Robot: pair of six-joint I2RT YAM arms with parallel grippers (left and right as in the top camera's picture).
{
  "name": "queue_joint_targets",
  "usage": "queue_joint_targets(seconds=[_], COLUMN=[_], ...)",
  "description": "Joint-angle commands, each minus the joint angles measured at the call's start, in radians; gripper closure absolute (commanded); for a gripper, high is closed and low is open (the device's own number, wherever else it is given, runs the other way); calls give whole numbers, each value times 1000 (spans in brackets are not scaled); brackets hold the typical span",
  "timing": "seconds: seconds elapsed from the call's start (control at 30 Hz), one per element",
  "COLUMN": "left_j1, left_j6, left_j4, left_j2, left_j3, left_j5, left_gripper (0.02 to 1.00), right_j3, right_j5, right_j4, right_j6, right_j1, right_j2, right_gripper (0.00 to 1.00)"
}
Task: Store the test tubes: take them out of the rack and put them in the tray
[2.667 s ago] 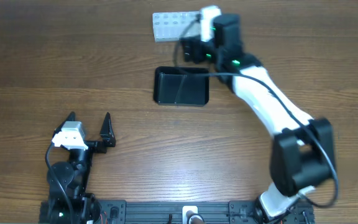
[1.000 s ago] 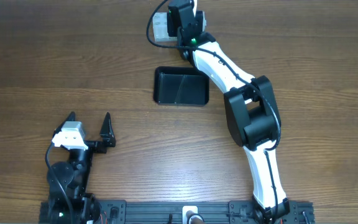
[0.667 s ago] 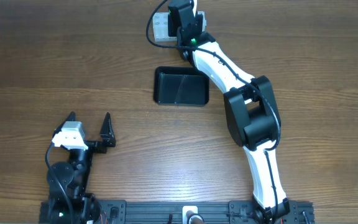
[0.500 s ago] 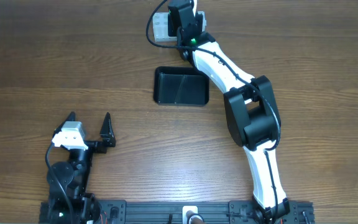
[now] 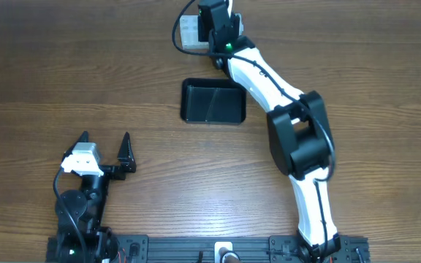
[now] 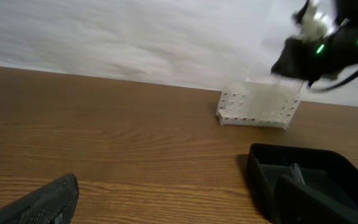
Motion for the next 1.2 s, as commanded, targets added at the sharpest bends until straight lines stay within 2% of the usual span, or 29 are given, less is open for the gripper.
queue_joint_targets(seconds=[0.03,0.2,0.27,0.5,0.73,0.83,1.2], left_j1=[7,7,7,7,7,7,7], left_j6=[15,15,15,15,15,15,15], left_j4=[3,3,3,3,3,3,3], left_j2=[-8,-8,-8,-8,-8,-8,-8], left_j3=[-10,-10,-10,-10,-10,-10,-10], left_j5=[-11,-11,-11,-11,-11,-11,-11], left_gripper=[18,18,18,18,18,18,20], right_j3=[24,23,23,-26,-180,-195,-197], right_j5=[12,-29,-84,-269,-407,-443,-445], right_j4=[3,-114,-232,-636,-558,-558,-525], right_j6=[-14,-13,-11,103,113,125,182], right_j1=[2,3,3,2,-4,-6,3], right_j2=[-281,-449,-481,-438,-327,-293,-148], right_gripper=[866,869,875,917,901,904,897])
